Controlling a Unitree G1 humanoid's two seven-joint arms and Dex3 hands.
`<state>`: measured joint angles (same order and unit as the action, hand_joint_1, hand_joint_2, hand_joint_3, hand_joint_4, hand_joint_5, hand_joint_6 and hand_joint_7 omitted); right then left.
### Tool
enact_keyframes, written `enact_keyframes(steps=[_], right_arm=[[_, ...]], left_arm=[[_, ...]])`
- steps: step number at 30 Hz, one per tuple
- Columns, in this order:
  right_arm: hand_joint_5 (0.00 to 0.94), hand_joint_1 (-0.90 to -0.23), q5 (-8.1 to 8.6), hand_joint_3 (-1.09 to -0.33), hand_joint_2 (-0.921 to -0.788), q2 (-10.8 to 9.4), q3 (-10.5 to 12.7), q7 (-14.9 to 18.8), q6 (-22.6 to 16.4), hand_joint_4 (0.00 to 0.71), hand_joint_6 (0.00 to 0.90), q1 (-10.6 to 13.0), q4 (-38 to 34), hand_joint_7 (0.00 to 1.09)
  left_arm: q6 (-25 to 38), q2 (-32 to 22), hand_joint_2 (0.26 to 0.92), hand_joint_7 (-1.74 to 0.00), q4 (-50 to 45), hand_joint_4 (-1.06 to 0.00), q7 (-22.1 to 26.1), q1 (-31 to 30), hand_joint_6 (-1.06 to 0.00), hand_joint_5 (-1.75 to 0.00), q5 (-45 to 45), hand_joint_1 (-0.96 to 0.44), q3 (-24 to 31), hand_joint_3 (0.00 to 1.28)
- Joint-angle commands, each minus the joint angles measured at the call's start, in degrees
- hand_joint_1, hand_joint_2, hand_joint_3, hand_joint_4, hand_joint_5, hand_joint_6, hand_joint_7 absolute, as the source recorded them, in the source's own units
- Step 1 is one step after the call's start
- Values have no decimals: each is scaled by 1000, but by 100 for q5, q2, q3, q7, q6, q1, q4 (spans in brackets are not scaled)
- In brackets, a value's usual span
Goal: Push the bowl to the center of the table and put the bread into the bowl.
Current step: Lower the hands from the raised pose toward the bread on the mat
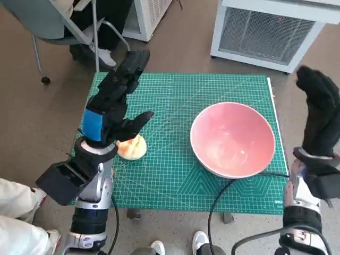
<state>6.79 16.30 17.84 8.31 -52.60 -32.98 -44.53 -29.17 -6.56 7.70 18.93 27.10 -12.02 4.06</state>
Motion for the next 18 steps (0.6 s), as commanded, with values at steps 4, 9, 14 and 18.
enact_keyframes(steps=[4,9,14,18], right_arm=[[8,-494,-85,-899,-921,-54,51,-375,121,225,-1,277,-785,571],[5,-468,-106,-914,-921,-90,19,-568,190,218,-1,259,-1287,567],[1,-437,44,-933,-921,-210,54,-573,333,205,-1,172,-1780,563],[0,-444,159,-939,-921,-358,93,-515,458,200,-1,57,-2051,561]], left_arm=[[50,-37,921,-11,-186,-343,-56,-88,-468,-1,56,-491,-1,215],[72,-52,921,-10,-206,-343,-74,-87,-468,-1,92,-487,4,217],[100,-84,921,-10,-230,-343,-72,-93,-468,-1,98,-489,19,223],[111,-104,921,-10,-235,-343,-76,-96,-469,-1,114,-494,25,224]])
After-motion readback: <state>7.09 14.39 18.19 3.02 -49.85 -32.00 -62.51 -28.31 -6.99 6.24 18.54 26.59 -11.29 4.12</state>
